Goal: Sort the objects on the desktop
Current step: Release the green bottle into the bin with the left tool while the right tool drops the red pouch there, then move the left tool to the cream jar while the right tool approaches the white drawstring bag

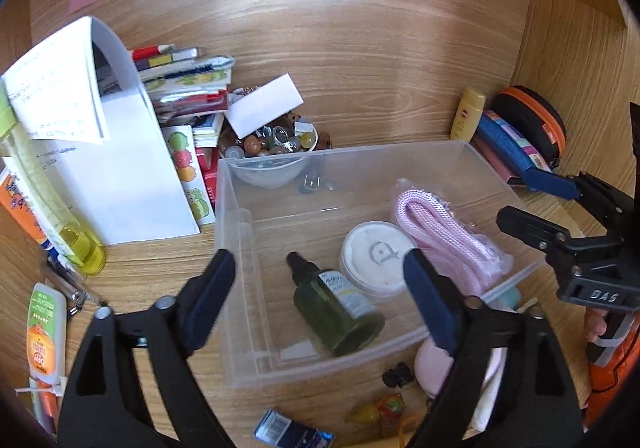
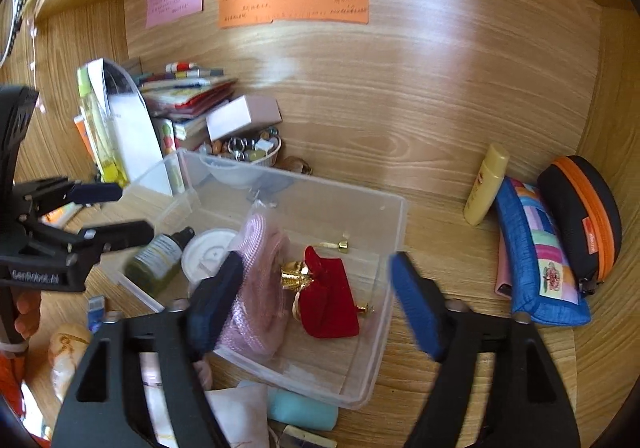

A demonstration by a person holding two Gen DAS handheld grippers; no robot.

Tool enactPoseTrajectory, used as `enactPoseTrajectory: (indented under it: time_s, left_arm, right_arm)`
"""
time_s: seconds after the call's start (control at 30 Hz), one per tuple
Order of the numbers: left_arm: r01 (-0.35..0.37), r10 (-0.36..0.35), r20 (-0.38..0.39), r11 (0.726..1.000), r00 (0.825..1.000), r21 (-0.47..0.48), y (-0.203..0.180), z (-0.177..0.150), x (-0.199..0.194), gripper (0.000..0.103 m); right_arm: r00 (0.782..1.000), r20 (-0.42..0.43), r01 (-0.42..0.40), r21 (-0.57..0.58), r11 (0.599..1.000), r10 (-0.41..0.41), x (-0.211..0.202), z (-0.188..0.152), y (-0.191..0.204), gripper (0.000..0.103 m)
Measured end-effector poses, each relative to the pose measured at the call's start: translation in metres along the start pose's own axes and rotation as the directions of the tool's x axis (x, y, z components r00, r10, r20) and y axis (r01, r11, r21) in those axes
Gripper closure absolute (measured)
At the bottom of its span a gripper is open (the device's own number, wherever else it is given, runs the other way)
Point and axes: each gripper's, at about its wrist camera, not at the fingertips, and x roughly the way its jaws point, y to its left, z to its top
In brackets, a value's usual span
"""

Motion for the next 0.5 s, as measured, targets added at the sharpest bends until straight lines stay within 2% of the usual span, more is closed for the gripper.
enactPoseTrajectory:
  time_s: [0.03,0.3,0.5]
  left_arm:
    - [-0.007,0.007,0.01,1.0,1.0,0.002,0.0,-0.001,-0.004,0.013]
    - [-0.048,0.048,0.075,0.999,0.996,0.004,0.005,-0.007,-0.043,0.009]
    - [-0.037,0.037,0.081,0.999,0.996,0.005,0.008,-0.021,-0.063,0.009]
  right_arm:
    - [1.0,0.01,-0.006,0.009,1.0,0.006,-0.004,0.001,-0.001,0.019]
    - [0.998,0.065,-0.006,0.011,1.0,0.006,-0.04,0.001,0.0,0.018]
    - [0.996,0.089,0.012,-0.025,1.0,-0.01,-0.067,-0.011,0.011,0.016]
